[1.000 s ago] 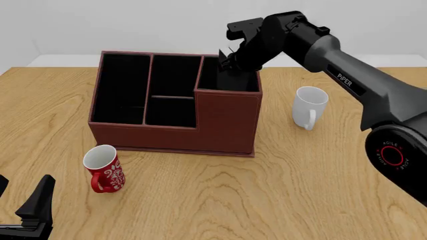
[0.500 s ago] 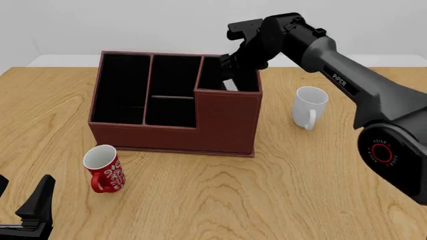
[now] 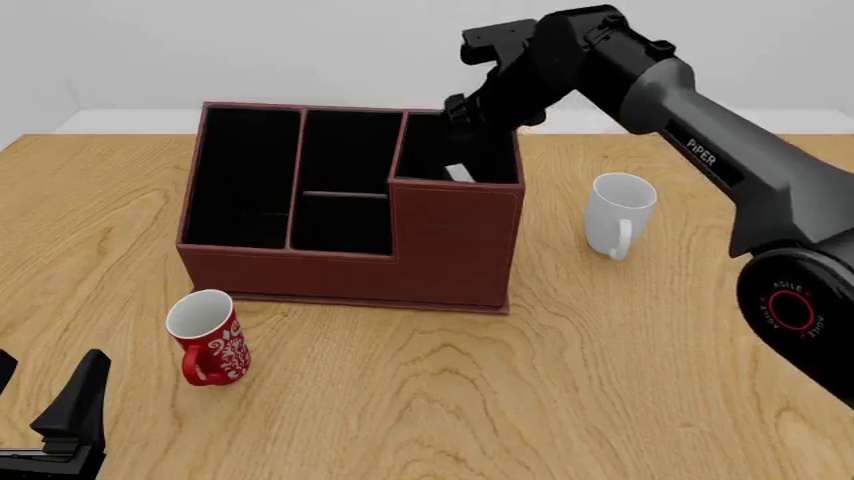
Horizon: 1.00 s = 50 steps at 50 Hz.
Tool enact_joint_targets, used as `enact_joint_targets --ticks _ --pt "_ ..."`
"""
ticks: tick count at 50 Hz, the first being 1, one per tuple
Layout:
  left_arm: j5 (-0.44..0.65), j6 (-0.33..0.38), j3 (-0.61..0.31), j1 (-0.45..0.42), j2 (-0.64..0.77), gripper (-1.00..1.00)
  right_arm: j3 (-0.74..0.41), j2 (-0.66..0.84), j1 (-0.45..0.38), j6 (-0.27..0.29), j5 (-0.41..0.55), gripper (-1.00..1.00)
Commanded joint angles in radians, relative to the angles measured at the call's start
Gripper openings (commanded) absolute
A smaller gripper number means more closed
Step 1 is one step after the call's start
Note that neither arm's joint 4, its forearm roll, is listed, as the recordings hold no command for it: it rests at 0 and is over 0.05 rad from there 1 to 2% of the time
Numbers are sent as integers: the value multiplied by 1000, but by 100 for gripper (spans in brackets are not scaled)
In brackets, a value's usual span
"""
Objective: Pick up the book and place it in the right compartment of the caddy.
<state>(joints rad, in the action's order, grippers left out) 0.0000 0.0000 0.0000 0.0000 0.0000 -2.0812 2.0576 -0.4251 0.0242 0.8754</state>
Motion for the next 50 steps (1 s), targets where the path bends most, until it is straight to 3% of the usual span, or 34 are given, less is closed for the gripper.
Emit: enact_joint_targets --ticks 1,25,30,31,33,35,50 --pt "0 0 0 0 0 100 106 -102 -23 5 -33 100" --pt "0 0 0 0 0 100 407 -374 -51 16 -137 100" --pt "0 0 0 0 0 100 482 -415 -35 50 -186 100" --pt "0 0 0 0 0 100 477 -414 -15 77 -193 100" --pt "0 0 0 0 0 100 515 -452 -44 41 -207 100" --pt "0 0 0 0 0 100 522 -454 -40 68 -209 100" --pt "0 0 0 0 0 100 522 -454 -40 68 -209 100"
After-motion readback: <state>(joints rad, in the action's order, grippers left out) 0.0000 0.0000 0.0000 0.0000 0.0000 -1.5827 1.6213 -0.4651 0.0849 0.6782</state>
